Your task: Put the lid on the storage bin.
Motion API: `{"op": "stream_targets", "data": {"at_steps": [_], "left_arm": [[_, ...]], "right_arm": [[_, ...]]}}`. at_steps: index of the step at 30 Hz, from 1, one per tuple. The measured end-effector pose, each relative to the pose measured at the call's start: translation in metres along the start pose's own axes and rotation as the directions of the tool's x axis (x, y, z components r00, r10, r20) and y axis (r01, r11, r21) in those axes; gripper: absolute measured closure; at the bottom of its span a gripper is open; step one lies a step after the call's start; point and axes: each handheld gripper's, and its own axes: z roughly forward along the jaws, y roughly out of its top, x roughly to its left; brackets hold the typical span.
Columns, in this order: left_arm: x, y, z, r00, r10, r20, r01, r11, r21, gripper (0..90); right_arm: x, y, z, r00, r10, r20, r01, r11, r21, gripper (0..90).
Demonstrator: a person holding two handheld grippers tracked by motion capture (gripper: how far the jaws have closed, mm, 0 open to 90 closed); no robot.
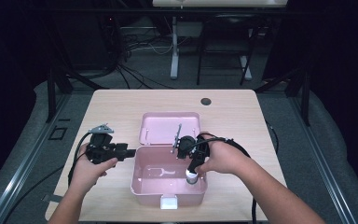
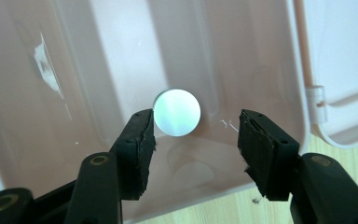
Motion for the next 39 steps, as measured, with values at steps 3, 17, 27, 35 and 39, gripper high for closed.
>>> {"op": "stream_targets", "data": {"at_steps": [3,17,27,35,39], "left_arm": [[-0.001,0.000,0.002,1.0000,0.007,0.003,-0.007,0.9999,0.008,48.6],[-0.008,-0.002,0.011,0.9995,0.017,0.027,-0.018,0.9992,0.036,52.0],[-0.011,-0.004,0.018,0.9985,0.043,0.034,-0.045,0.9974,0.057,61.7],[-0.011,-0.004,0.018,0.9988,0.039,0.031,-0.040,0.9980,0.048,64.4],[-0.011,-0.004,0.018,0.9988,0.036,0.033,-0.038,0.9982,0.046,65.0]], "right_arm": [[-0.002,-0.003,-0.004,0.9998,0.021,0.005,-0.021,1.000,-0.009,45.9],[-0.005,-0.023,-0.017,0.9934,0.112,0.025,-0.111,0.993,-0.027,43.0],[-0.004,-0.034,-0.017,0.9900,0.138,0.028,-0.137,0.990,-0.027,42.0],[-0.001,-0.038,-0.012,0.9886,0.150,0.000,-0.150,0.988,-0.029,41.2],[0.002,-0.038,-0.009,0.9892,0.147,-0.008,-0.147,0.989,-0.025,41.3]]}}
